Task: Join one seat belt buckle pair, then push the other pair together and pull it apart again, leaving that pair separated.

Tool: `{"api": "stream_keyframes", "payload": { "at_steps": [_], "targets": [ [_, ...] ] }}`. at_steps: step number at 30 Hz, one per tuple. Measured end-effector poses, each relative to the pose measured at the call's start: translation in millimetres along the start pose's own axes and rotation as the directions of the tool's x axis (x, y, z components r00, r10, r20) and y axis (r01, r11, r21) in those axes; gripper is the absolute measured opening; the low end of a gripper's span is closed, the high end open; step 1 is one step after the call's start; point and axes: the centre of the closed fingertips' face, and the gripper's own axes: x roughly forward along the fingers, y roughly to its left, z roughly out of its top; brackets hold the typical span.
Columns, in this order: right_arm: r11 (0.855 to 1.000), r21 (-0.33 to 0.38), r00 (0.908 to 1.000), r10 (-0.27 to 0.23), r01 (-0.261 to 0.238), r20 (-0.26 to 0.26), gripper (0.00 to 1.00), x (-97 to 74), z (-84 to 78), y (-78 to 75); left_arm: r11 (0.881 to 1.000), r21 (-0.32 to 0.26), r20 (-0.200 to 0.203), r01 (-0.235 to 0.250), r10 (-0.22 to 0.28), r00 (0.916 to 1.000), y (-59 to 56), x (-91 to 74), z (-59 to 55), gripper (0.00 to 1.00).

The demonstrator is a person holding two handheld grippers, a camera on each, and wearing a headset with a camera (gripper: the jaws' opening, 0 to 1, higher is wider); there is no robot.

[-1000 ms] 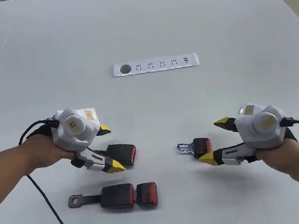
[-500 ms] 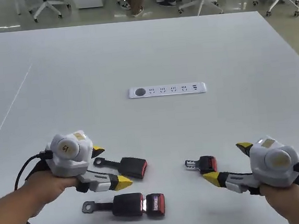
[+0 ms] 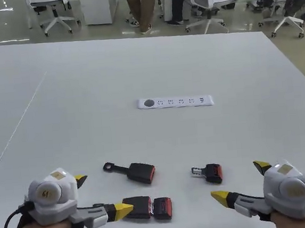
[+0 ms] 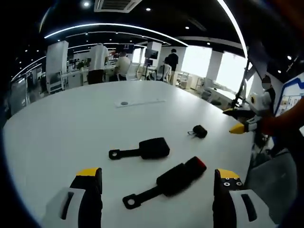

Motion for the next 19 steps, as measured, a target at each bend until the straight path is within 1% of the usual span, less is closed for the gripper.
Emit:
{"api": "stream_keyframes", "payload": {
  "at_steps": [2, 3, 4, 5, 7, 8, 9, 12, 13, 14, 19],
  "targets": [
    [1.0, 0.001, 1.0, -0.002, 0.002, 0.001, 0.91, -5.7, -3.8, 4.1, 0.999, -0.047, 0.009, -0.009, 0.009, 0.9999, -0.8, -8.4, -5.4, 1.0],
    [1.0, 0.002, 1.0, -0.001, 0.001, 0.0, 0.91, -8.0, -5.8, 6.0, 0.999, -0.052, 0.001, -0.017, 0.017, 0.9999, 0.1, -12.5, -10.2, 1.0],
    [1.0, 0.001, 1.0, -0.004, 0.004, -0.003, 0.91, -11.6, -8.8, 8.2, 0.999, -0.047, 0.001, -0.017, 0.018, 0.9998, -0.3, -13.6, -11.3, 1.0],
    [1.0, 0.002, 1.0, -0.008, 0.008, -0.003, 0.92, -14.5, -10.7, 9.4, 0.999, -0.03, 0.006, -0.028, 0.028, 0.9996, 3.0, -17.3, -14.8, 1.0],
    [1.0, 0.011, 1.0, -0.009, 0.009, -0.003, 0.92, -20.8, -14.9, 13.2, 0.999, -0.029, 0.001, -0.03, 0.03, 0.9995, -1.2, -24.4, -17.3, 1.0],
    [1.0, 0.012, 0.9999, -0.011, 0.011, -0.005, 0.92, -24.3, -17.3, 15.8, 0.999, -0.031, 0.004, -0.032, 0.032, 0.9995, -1.7, -27.1, -17.5, 1.0],
    [1.0, 0.011, 0.9999, -0.012, 0.012, -0.008, 0.92, -26.6, -18.9, 17.0, 0.999, -0.03, 0.016, -0.037, 0.037, 0.9992, -1.5, -31.2, -16.4, 1.0],
    [1.0, 0.008, 0.9998, -0.016, 0.017, -0.009, 0.92, -33.1, -22.6, 20.6, 0.999, -0.034, 0.02, -0.038, 0.039, 0.999, -5.9, -39.8, -15.9, 1.0],
    [1.0, 0.007, 0.9998, -0.02, 0.02, -0.009, 0.92, -35.8, -24.4, 21.9, 0.999, -0.026, 0.02, -0.039, 0.04, 0.999, -7.6, -41.9, -16.5, 1.0],
    [1.0, 0.009, 0.9997, -0.021, 0.021, -0.008, 0.92, -37.9, -25.9, 23.1, 0.999, -0.023, 0.015, -0.039, 0.039, 0.9991, -6.6, -43.0, -18.6, 1.0],
    [0.999, 0.023, 0.9996, -0.027, 0.027, -0.014, 0.92, -46.3, -33.2, 29.8, 0.999, -0.034, 0.016, -0.04, 0.041, 0.999, -7.0, -50.9, -25.2, 1.0]
  ]
}}
